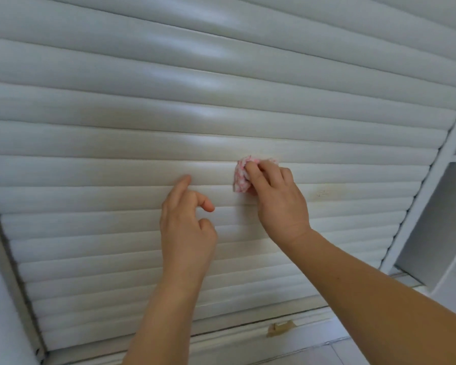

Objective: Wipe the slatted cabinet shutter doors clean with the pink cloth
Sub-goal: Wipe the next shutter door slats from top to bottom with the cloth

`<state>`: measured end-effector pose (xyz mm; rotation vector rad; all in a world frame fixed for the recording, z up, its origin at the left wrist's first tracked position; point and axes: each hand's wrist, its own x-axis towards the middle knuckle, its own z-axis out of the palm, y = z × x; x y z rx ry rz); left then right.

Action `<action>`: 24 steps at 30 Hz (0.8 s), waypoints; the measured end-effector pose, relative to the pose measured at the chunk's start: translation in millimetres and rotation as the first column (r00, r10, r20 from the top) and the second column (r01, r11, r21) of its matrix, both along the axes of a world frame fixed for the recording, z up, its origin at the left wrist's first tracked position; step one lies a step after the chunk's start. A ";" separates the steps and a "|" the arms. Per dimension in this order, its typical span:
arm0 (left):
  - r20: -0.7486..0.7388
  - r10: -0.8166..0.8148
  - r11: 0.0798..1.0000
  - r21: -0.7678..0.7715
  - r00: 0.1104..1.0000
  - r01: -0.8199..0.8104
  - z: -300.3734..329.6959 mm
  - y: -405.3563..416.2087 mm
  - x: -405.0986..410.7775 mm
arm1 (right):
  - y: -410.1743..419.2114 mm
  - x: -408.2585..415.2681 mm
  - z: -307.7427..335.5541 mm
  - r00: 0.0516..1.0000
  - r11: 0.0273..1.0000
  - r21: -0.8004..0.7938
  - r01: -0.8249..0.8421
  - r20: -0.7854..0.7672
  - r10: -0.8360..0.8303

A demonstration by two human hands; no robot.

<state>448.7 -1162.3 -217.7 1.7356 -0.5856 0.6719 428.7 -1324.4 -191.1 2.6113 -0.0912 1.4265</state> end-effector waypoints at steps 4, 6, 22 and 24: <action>0.053 -0.049 0.992 0.122 0.997 0.042 5.5 -39.4 -16.7 | -35.4 -10.1 -10.0 0.998 0.988 0.147 0.041 0.050 -0.049; 0.087 -0.082 0.974 0.217 0.993 0.061 8.9 -63.4 -21.5 | -53.3 -15.2 -11.0 0.996 0.977 0.210 0.040 0.073 -0.057; 0.467 0.010 0.658 0.663 0.884 -0.357 30.5 -138.1 -20.7 | -158.7 -43.1 -5.0 0.970 0.664 0.747 0.035 0.133 -0.201; 0.475 0.008 0.650 0.666 0.880 -0.365 29.1 -140.0 -20.1 | -135.0 -35.5 -2.8 0.971 0.660 0.751 -0.015 0.168 -0.169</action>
